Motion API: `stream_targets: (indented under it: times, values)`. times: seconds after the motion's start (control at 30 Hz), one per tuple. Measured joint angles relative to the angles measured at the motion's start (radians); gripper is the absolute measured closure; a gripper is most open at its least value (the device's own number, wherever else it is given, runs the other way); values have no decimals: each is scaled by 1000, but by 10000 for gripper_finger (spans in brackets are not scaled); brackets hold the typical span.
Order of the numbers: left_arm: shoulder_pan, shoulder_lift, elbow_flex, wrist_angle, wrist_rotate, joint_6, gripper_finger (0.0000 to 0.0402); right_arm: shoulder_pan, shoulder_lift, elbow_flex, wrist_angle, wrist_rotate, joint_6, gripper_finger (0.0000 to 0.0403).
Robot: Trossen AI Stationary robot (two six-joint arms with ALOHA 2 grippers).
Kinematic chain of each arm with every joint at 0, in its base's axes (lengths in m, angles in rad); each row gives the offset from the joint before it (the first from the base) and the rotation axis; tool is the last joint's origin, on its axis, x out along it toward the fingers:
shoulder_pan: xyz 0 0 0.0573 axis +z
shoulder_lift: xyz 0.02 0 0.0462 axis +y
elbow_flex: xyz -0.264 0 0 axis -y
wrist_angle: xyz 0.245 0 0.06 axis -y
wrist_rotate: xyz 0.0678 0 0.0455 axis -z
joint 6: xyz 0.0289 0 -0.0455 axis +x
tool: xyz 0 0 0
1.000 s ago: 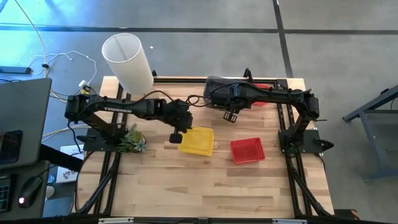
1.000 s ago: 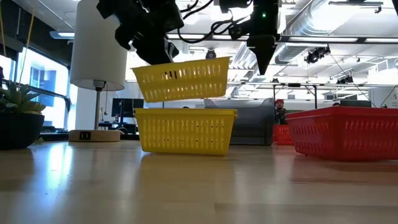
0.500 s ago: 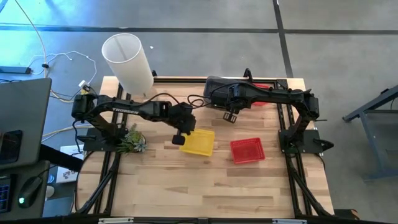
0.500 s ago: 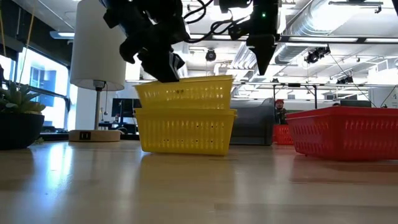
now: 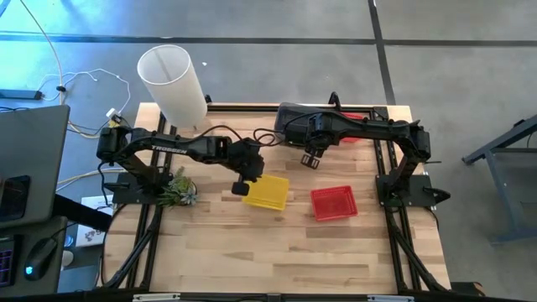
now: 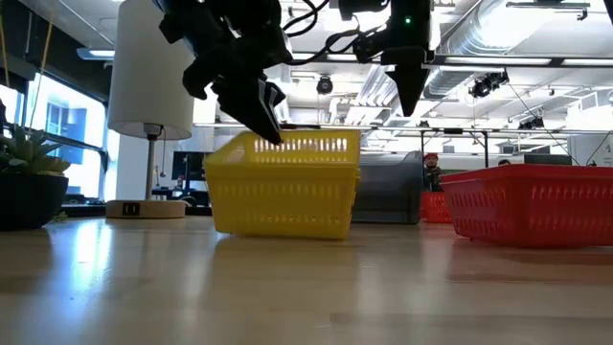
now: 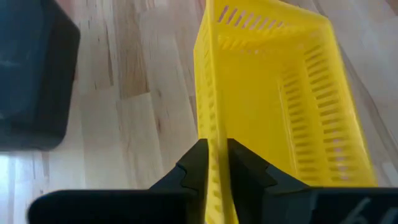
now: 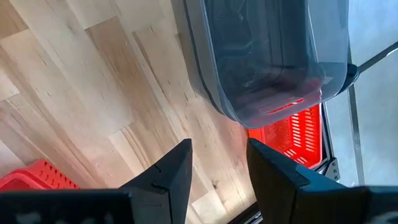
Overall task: Stack baskets by color
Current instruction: Stack the bottom yellow bin on the stacked yellow bin
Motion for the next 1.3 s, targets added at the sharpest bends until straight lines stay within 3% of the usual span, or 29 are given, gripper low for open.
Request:
stream_targets:
  times: [0.3, 0.5, 0.67, 0.93, 1.1, 1.3]
  values:
    - [0, 0, 0, 2, -3, -18, 302, 0, 0, 0, -11, 5, 0, 265]
    - [5, 23, 1, 8, -25, -35, 296, 0, 0, 0, -12, 6, 7, 265]
    - [14, 60, 1, 10, -52, -47, 319, 0, 0, 0, -18, 8, 8, 265]
    - [24, 48, 1, 35, -35, -89, 395, 0, 0, 0, -22, 36, 8, 265]
    - [50, 48, 0, 29, 77, -93, 398, 0, 0, 0, -22, 36, 7, 265]
    - [59, 48, 0, 29, 82, -90, 401, 0, 0, 0, -22, 31, 11, 265]
